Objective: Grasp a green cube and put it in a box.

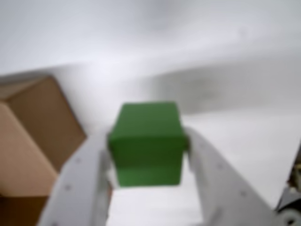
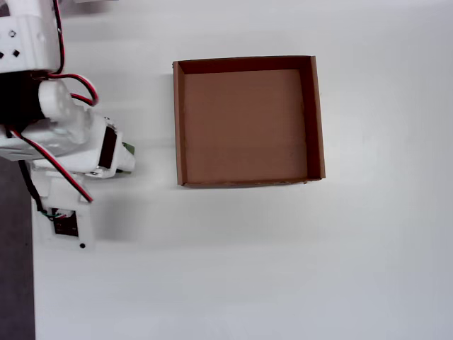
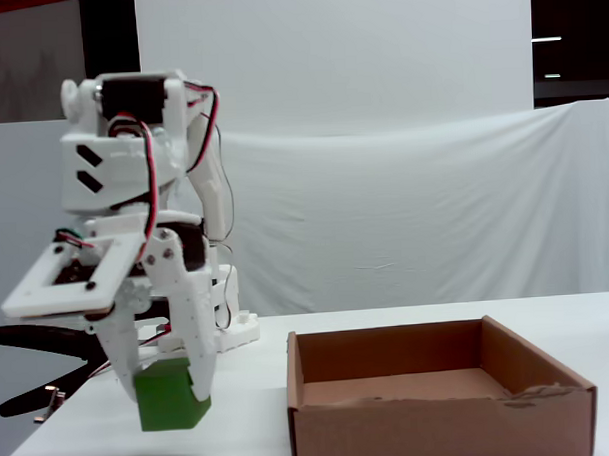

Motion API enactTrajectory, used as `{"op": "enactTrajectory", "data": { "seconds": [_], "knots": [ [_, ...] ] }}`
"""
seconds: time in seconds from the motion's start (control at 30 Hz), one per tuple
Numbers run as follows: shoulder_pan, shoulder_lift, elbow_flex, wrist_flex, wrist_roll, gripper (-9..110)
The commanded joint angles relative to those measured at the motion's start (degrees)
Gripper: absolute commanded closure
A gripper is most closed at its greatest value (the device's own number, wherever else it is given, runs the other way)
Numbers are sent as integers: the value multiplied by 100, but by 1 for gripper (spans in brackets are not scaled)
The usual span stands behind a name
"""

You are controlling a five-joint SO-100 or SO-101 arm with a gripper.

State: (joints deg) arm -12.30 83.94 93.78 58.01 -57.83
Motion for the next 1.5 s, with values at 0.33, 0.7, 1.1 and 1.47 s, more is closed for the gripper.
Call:
{"op": "enactTrajectory", "data": {
  "seconds": [0.33,0.7,1.1,1.47],
  "knots": [
    [-879,369,-1301,686,598,85],
    [-2153,439,-1573,668,1556,86],
    [-3182,237,-1063,26,2136,85],
    [-3357,149,290,-1116,2188,85]
  ]
}}
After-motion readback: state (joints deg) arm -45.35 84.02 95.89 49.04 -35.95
